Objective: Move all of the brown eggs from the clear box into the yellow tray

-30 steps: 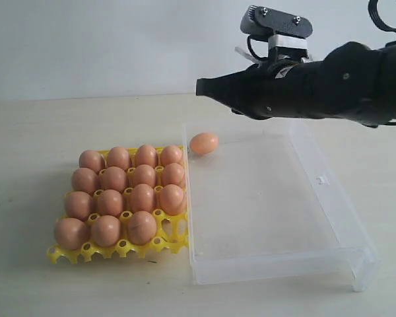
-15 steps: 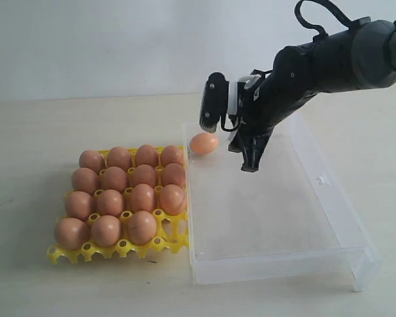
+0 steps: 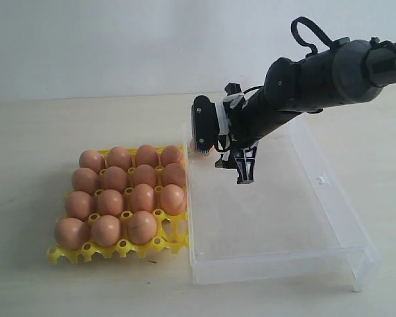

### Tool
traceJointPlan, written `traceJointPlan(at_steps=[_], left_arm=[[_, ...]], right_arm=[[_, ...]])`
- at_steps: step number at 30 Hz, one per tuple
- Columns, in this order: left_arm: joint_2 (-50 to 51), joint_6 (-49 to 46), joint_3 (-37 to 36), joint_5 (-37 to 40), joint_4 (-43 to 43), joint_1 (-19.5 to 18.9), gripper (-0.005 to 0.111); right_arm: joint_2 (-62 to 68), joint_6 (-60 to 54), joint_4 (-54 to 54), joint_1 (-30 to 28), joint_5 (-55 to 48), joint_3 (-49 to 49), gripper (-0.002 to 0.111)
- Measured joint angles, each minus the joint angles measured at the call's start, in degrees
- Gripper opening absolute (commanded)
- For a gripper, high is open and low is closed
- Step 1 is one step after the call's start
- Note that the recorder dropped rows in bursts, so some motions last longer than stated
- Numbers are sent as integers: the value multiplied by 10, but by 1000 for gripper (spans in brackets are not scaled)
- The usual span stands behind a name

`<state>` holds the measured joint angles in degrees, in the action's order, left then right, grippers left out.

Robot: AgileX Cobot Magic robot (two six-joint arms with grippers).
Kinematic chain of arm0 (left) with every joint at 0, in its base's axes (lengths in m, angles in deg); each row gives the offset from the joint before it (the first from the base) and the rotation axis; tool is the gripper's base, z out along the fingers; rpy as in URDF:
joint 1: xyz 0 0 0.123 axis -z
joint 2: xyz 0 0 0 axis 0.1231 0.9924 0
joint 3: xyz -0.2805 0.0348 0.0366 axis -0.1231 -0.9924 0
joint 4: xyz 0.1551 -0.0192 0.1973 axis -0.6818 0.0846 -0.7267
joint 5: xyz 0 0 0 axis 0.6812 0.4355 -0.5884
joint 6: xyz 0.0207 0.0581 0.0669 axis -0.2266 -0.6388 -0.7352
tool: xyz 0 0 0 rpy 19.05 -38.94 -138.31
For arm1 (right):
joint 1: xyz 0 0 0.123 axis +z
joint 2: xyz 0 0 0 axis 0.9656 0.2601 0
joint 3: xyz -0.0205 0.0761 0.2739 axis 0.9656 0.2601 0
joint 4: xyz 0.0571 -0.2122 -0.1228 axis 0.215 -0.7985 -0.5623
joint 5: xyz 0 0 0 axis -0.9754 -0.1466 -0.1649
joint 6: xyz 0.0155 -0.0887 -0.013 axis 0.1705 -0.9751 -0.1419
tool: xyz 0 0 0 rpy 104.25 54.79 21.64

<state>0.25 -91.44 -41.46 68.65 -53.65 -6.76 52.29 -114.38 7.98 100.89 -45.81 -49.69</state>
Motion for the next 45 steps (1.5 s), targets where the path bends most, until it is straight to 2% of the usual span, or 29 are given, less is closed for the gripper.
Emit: traceJointPlan(at_steps=[13,28,38,40,42,45], left_arm=[[0,0,0,0,0,0,0],[0,0,0,0,0,0,0],[0,0,0,0,0,0,0],[0,0,0,0,0,0,0],[0,0,0,0,0,0,0],[0,0,0,0,0,0,0]], right_arm=[[20,-36,37,8,33,-5,61],[87,-16,47,18,21,-96,60],[109,-13,48,20,33,-105,53],[113,-13,48,20,42,-106,48],[115,-13,48,20,50,-107,36],[116,-9,50,20,58,-110,8]])
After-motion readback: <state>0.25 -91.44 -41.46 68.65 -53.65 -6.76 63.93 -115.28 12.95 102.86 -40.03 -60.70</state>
